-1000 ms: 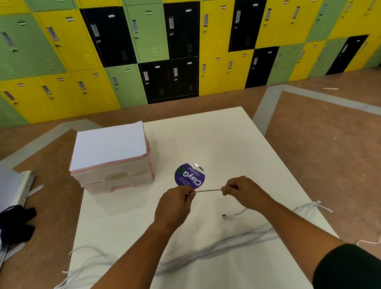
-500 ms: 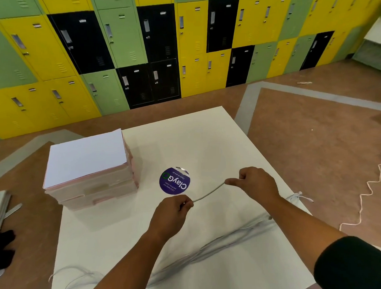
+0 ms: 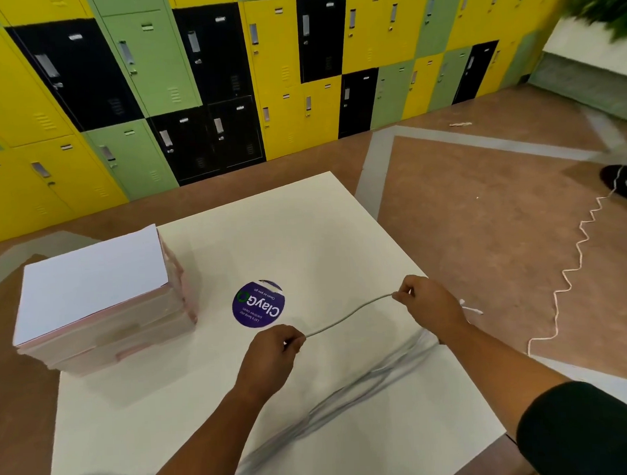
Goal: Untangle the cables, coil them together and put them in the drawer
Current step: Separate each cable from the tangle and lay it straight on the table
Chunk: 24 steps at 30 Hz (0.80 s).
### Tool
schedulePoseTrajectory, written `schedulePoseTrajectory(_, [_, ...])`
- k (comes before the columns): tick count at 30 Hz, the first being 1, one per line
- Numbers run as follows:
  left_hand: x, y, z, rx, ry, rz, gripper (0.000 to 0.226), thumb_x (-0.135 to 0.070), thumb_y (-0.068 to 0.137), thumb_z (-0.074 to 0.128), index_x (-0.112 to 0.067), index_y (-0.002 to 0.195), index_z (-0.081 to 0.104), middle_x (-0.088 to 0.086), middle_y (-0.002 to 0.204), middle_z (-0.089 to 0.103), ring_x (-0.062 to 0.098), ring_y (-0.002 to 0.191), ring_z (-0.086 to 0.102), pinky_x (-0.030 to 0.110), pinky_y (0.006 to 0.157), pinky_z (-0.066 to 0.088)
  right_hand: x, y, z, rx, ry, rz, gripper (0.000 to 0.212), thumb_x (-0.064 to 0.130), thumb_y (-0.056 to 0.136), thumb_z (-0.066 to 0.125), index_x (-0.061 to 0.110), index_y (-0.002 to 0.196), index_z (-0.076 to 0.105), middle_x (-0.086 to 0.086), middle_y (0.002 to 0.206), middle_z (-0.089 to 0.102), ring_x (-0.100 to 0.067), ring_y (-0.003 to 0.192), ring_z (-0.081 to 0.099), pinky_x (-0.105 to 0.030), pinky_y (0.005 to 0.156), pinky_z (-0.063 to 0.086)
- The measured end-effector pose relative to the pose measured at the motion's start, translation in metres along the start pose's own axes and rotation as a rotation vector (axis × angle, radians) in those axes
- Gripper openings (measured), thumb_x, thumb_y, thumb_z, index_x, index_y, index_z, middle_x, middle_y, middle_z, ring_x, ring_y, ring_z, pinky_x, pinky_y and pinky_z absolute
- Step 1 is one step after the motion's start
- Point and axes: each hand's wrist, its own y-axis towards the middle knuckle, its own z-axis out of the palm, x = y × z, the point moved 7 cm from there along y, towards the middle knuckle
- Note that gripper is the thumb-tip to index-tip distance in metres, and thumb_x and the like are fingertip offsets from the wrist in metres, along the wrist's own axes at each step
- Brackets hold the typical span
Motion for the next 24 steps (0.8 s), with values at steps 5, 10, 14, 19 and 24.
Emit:
schedulePoseTrajectory(5, [-0.002, 0.004, 0.023, 0.099, 0.036, -0.026, 0.010, -0.023, 0.096, 0.063, -0.024, 0.091, 0.072, -0.014, 0.080, 0.068, 0.001, 0.070, 0.063, 0.006, 0.062, 0.043, -0.009, -0.004, 0.004, 0.010, 0.167, 0.015, 0.029, 0.030, 0.093, 0.066, 0.020, 0.067, 0.057, 0.006, 0.061, 0.054, -0.016, 0.062, 0.053, -0.031, 0.060, 0.040])
schedulePoseTrajectory(10, [0.000, 0.003, 0.044, 0.257, 0.083, -0.058, 0.031, -0.026, 0.097, 0.061, -0.021, 0.128, 0.064, -0.003, 0.117, 0.068, 0.008, 0.102, 0.064, 0.013, 0.087, 0.043, 0.000, -0.010, 0.003, 0.127, 0.254, -0.026, 0.020, 0.024, 0.095, 0.064, 0.016, 0.079, 0.073, 0.010, 0.061, 0.058, -0.004, 0.059, 0.051, -0.021, 0.058, 0.037])
schedulePoseTrajectory(14, [-0.022, 0.008, 0.050, 0.279, -0.051, -0.005, 0.035, -0.041, 0.094, 0.064, -0.037, 0.128, 0.059, -0.014, 0.102, 0.066, 0.004, 0.080, 0.065, 0.015, 0.072, 0.046, 0.010, -0.019, 0.011, 0.286, 0.215, -0.072, 0.017, 0.020, 0.096, 0.062, 0.014, 0.086, 0.075, 0.017, 0.063, 0.061, 0.012, 0.055, 0.053, -0.008, 0.054, 0.034])
schedulePoseTrajectory(19, [-0.052, 0.014, 0.039, 0.126, -0.085, 0.104, 0.012, -0.030, 0.098, 0.059, -0.025, 0.096, 0.069, -0.012, 0.083, 0.066, 0.001, 0.071, 0.057, 0.007, 0.062, 0.040, 0.004, -0.020, 0.009, 0.346, -0.028, -0.100, 0.014, 0.027, 0.096, 0.061, 0.022, 0.093, 0.074, 0.012, 0.066, 0.063, -0.001, 0.060, 0.055, -0.018, 0.059, 0.041])
schedulePoseTrajectory(24, [-0.045, 0.015, 0.038, 0.050, -0.103, 0.064, 0.019, -0.028, 0.101, 0.053, -0.026, 0.089, 0.069, -0.010, 0.076, 0.068, 0.003, 0.067, 0.059, 0.012, 0.061, 0.041, -0.004, -0.012, -0.003, 0.285, -0.339, -0.166, 0.026, 0.017, 0.098, 0.048, 0.029, 0.104, 0.070, 0.013, 0.089, 0.062, -0.012, 0.090, 0.061, -0.033, 0.083, 0.053])
